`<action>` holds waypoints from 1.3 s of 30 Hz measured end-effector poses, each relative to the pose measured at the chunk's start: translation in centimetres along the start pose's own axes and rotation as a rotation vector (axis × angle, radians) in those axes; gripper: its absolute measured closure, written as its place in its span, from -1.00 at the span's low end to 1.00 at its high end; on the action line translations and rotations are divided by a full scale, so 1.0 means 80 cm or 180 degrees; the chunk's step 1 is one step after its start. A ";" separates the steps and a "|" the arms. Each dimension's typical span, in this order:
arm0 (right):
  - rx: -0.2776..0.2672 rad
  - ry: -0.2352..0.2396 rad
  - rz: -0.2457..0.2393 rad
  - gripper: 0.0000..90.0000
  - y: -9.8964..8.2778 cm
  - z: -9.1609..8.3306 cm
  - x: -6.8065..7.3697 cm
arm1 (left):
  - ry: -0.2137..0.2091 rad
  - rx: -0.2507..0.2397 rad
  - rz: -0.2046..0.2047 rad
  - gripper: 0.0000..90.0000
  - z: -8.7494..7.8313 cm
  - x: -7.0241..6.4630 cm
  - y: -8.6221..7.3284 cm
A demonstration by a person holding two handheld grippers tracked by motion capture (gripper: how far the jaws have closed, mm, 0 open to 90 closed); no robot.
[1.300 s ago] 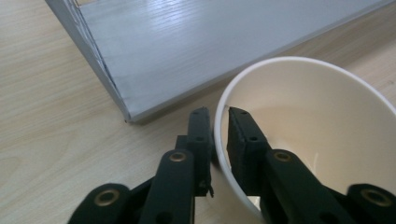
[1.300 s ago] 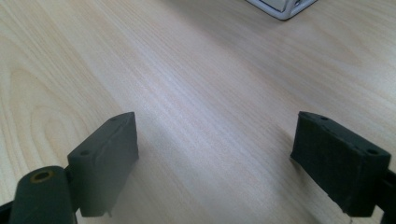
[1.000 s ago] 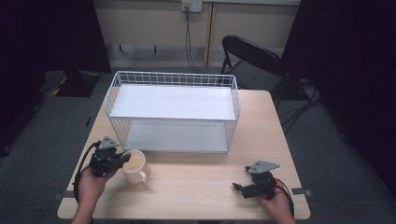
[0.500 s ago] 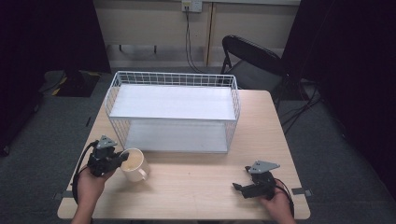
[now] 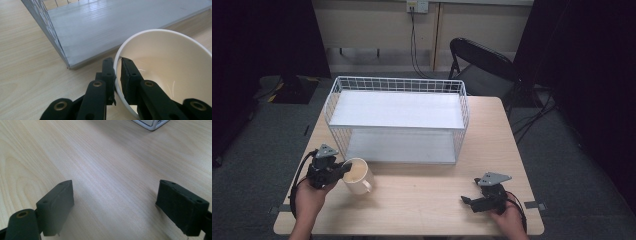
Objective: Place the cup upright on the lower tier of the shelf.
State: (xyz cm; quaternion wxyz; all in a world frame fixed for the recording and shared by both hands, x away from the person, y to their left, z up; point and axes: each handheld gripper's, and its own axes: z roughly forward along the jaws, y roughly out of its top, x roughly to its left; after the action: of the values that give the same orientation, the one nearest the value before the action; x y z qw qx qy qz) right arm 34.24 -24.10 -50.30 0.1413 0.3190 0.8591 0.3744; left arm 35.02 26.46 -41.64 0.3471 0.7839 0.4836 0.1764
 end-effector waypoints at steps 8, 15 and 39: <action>-0.0001 0.0000 0.0000 -0.70 0.000 0.000 0.000 | 0.0002 -0.0002 -0.0027 0.82 -0.006 -0.005 0.006; 0.0001 0.0001 0.0001 -0.70 0.000 0.000 0.000 | 0.0048 0.0024 -0.0039 0.82 -0.007 -0.006 0.008; 0.0001 0.0001 0.0001 -0.70 0.000 0.000 0.000 | 0.0187 -0.0174 -0.0117 0.82 0.030 -0.033 0.041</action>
State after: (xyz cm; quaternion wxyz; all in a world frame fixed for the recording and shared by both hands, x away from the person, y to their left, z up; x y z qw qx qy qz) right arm 34.25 -24.10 -50.30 0.1410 0.3191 0.8591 0.3743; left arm 37.32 22.32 -40.78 0.3572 0.7596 0.5030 0.2061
